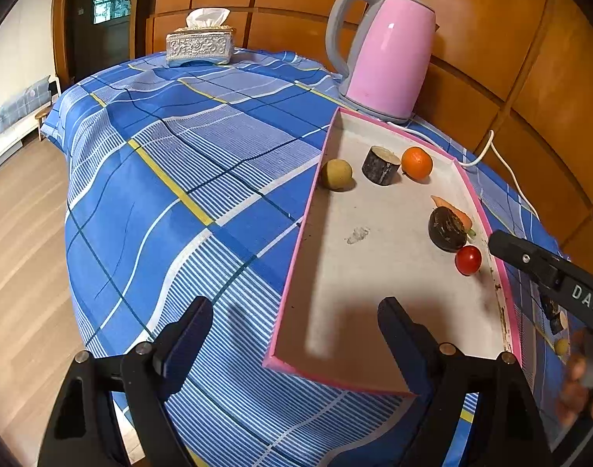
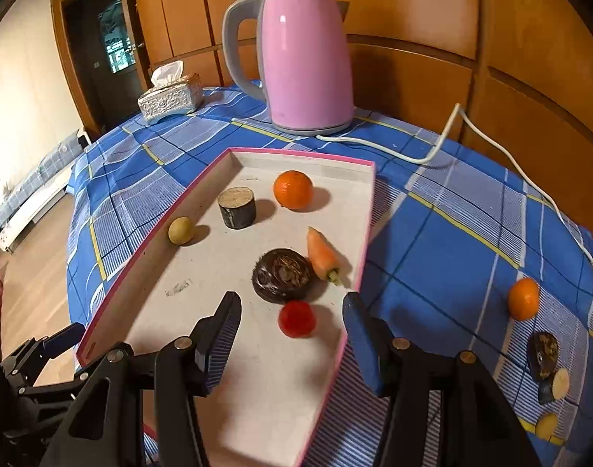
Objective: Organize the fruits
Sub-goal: 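Move the right tool back away from the tray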
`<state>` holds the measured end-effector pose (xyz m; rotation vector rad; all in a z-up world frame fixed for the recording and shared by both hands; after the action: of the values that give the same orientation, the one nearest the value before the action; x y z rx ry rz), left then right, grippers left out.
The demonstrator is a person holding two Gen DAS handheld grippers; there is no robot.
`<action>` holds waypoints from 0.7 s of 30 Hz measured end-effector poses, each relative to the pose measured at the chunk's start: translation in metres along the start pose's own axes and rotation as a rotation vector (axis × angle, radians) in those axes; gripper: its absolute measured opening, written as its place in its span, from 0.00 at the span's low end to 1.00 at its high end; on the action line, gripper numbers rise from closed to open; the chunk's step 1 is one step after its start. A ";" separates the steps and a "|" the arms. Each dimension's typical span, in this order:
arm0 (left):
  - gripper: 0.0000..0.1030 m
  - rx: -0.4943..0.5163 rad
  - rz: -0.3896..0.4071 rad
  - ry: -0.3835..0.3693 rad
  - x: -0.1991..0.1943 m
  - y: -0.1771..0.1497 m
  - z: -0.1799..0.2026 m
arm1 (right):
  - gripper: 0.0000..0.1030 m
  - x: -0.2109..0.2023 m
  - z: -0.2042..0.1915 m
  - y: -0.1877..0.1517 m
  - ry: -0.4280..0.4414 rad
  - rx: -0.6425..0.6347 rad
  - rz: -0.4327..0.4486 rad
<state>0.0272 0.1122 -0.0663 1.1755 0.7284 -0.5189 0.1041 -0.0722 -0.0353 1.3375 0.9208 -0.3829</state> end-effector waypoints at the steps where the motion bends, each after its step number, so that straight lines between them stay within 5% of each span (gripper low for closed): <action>1: 0.85 0.002 0.001 -0.001 -0.001 0.000 0.001 | 0.54 -0.002 0.002 -0.001 -0.002 0.006 0.002; 21: 0.85 0.042 0.031 -0.009 -0.010 0.005 0.013 | 0.54 -0.047 0.072 -0.036 -0.117 0.154 0.039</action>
<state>0.0268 0.1015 -0.0533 1.2211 0.6935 -0.5159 0.0750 -0.1602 -0.0265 1.4558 0.7789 -0.5044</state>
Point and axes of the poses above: each gripper's, at about its wrist camera, not at the fingertips, and x roughly the way its jaws point, z to its right, y to its top, the point moved 4 cm from there along x, roughly the way its jaws point, and after that the axes turned 3 degrees about z, right-handed, at the moved point
